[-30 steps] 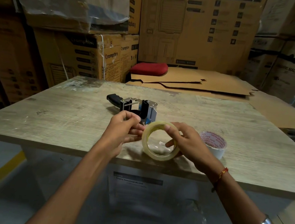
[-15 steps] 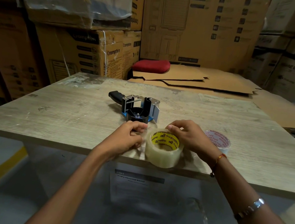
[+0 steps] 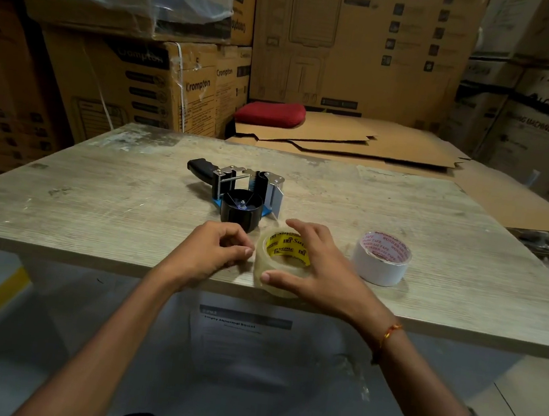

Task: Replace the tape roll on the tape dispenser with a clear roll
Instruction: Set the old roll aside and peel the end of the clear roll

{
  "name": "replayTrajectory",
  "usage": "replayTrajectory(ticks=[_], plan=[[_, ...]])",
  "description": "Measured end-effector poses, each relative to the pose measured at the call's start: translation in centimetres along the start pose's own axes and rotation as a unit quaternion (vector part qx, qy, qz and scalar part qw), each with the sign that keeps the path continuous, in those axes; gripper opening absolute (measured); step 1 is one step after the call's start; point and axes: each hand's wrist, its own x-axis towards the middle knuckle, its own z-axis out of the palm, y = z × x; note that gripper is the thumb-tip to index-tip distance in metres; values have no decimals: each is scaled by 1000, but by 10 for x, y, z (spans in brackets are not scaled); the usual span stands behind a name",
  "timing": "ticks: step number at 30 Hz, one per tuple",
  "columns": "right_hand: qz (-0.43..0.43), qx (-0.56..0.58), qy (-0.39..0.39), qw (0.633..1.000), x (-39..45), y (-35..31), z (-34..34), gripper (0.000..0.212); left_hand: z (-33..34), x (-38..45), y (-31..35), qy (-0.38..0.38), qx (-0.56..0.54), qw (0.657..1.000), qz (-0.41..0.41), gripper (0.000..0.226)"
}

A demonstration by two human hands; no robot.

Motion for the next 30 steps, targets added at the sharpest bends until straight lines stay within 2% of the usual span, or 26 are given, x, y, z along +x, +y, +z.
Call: replayTrajectory(ticks=[4,9,14,18,22,24,25,27,28,30], plan=[[11,77,3,997,4,11,-1,99,-6,-1,1,-5,-23,1000,-5,2],[6,172,-19,985,5,28,-10,87,-7,-1,0,-9,-41,999,19,4],[1,220,-42,975,6,38,-11,88,-18,1,-1,-73,-89,993,33,1],[2,252,-40,967,6,39,-11,79,-21,3,4,-90,-166,982,-22,14],[21,313,-12,950,9,39,-10,58,-38,3,11,-117,-100,988,-13,33],[38,341,19,939,12,38,-9,51,-47,6,12,-48,-85,995,32,28],[41,349,30,936,13,36,-9,47,-50,10,10,23,-41,997,66,21],[41,361,41,931,15,33,-7,41,-55,22,1,157,125,972,125,12],[42,366,46,929,16,32,-5,41,-57,28,-4,173,193,956,138,14],[46,377,61,923,19,28,-2,38,-59,37,-12,126,242,955,118,27]])
